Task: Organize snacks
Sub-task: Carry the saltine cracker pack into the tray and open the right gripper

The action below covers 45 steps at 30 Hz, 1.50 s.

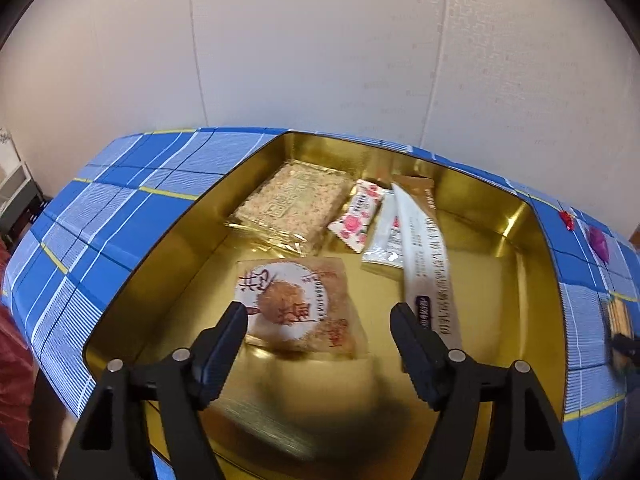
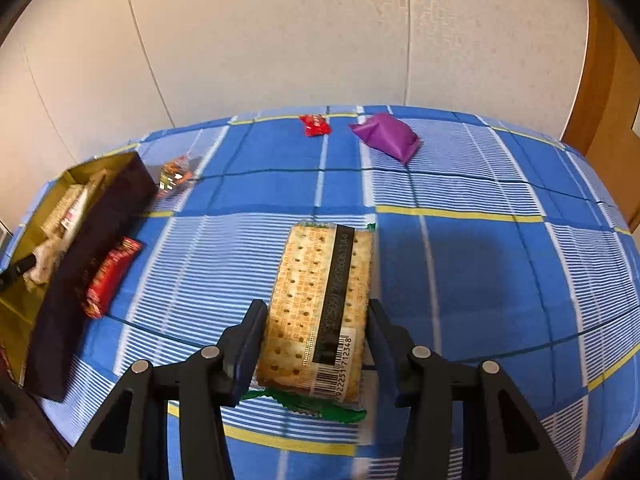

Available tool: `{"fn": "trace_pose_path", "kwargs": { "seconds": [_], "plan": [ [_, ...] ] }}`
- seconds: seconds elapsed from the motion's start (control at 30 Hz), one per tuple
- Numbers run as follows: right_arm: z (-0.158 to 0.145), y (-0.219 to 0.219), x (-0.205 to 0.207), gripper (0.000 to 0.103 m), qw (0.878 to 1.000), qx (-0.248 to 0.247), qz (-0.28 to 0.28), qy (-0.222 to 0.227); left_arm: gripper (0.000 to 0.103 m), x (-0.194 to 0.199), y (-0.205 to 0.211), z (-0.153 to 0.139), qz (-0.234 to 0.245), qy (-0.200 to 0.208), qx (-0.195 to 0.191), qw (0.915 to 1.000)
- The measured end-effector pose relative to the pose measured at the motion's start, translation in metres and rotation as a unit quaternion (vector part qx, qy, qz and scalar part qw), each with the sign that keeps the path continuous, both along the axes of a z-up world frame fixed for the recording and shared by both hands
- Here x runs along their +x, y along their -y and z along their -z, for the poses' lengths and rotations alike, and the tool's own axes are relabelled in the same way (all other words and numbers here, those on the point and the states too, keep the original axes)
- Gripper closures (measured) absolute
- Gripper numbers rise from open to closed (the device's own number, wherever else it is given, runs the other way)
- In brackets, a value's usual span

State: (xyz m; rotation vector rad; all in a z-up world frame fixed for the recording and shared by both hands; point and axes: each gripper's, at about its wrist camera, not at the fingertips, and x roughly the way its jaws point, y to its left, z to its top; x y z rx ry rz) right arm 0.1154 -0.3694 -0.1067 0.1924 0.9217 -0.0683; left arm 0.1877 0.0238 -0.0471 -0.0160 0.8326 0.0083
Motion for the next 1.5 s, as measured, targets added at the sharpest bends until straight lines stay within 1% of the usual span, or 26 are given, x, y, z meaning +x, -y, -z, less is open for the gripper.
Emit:
{"fn": "trace_pose_path", "kwargs": {
  "seconds": [0.1,0.17,0.3,0.4,0.47,0.63,0.77,0.87,1.1,1.23,1.33,1.5],
  "plan": [
    [-0.006,-0.012,0.003,0.053,1.0,0.021,-0.009,0.014,0.025,-0.001,0.006,0.0,0.013,-0.001,0.011,0.9999],
    [-0.012,-0.023,0.003,0.053,0.999,0.032,-0.024,0.033,0.02,-0.002,0.008,0.0,0.018,0.001,0.014,0.9997],
    [-0.027,-0.053,0.003,0.053,0.996,0.036,-0.058,0.059,0.019,-0.005,0.005,-0.004,0.017,0.005,0.013,0.9998],
    [-0.038,-0.077,0.007,0.053,0.992,0.059,-0.085,0.073,0.018,-0.006,0.002,-0.005,0.016,0.004,0.011,0.9998],
    [-0.046,-0.095,0.012,0.053,0.989,0.072,-0.102,0.077,0.018,-0.008,0.002,-0.006,0.019,0.009,0.017,0.9996],
    [-0.062,-0.139,0.035,0.053,0.986,0.054,-0.14,0.075,0.018,-0.013,0.006,-0.009,0.032,0.016,0.034,0.9988],
    [-0.069,-0.177,0.056,0.052,0.983,0.02,-0.173,0.063,0.018,-0.016,0.006,-0.011,0.04,0.017,0.032,0.9985],
    [-0.067,-0.201,0.071,0.052,0.98,-0.003,-0.19,0.05,0.018,-0.016,0.002,-0.012,0.035,0.018,0.028,0.9988],
    [-0.046,-0.225,0.106,0.052,0.982,-0.043,-0.183,0.008,0.018,-0.014,-0.016,-0.013,0.015,0.01,-0.009,0.9998],
    [-0.034,-0.231,0.12,0.052,0.984,-0.06,-0.168,-0.013,0.018,-0.014,-0.019,-0.012,0.013,0.011,-0.014,0.9998],
    [-0.029,-0.231,0.129,0.052,0.986,-0.054,-0.156,-0.022,0.018,-0.015,-0.016,-0.012,0.019,0.012,-0.012,0.9997],
    [-0.026,-0.224,0.134,0.053,0.99,-0.033,-0.135,-0.02,0.018,-0.017,-0.009,-0.012,0.029,0.017,0.001,0.9994]
  ]
}}
